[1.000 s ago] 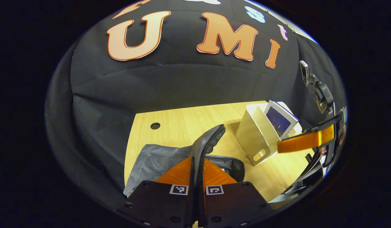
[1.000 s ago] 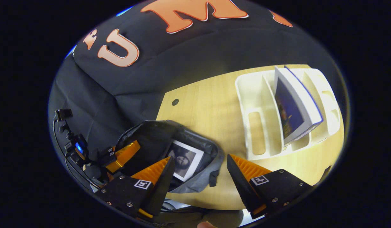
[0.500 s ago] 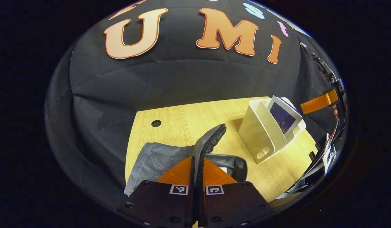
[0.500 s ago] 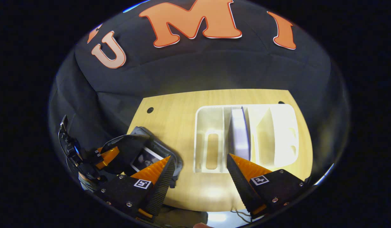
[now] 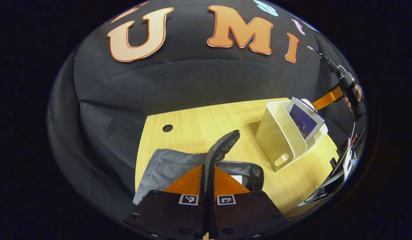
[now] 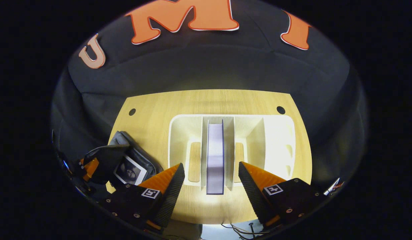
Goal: Open the schoolbag, grab two books from the bookshelf and put them into the schoolbag.
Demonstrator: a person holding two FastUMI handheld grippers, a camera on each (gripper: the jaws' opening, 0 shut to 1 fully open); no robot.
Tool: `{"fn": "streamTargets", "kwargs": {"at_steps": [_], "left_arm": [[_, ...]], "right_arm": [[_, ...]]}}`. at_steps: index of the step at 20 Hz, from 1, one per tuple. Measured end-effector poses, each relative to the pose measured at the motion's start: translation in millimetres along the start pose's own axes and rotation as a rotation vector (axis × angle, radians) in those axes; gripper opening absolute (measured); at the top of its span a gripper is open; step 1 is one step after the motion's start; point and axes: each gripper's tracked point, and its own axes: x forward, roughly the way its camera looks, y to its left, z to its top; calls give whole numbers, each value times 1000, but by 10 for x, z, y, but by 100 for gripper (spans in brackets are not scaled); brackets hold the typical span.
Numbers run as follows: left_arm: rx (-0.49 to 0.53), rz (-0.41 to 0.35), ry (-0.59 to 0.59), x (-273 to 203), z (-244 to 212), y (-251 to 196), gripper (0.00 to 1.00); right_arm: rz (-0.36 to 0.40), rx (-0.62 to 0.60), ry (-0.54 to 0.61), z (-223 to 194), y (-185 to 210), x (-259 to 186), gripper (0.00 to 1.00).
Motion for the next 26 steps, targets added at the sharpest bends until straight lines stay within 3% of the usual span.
{"fn": "streamTargets", "kwargs": {"at_steps": [7,9,12,14,20,26], "left_arm": [[-7,51,37,105,-6,-24,6],[-14,61,49,128,-12,-40,6],[-24,80,67,144,-31,-65,6],[-30,87,68,138,-36,-86,6],[-47,82,63,113,-42,-106,6],[-31,44,46,65,-52,-124,6]], "right_arm": [[29,47,103,76,-94,456,84],[37,48,128,88,-98,551,72],[48,52,185,56,-49,532,44],[28,46,182,52,-105,591,37],[78,109,172,49,-95,364,30],[49,161,88,-16,-221,-67,30]]}}
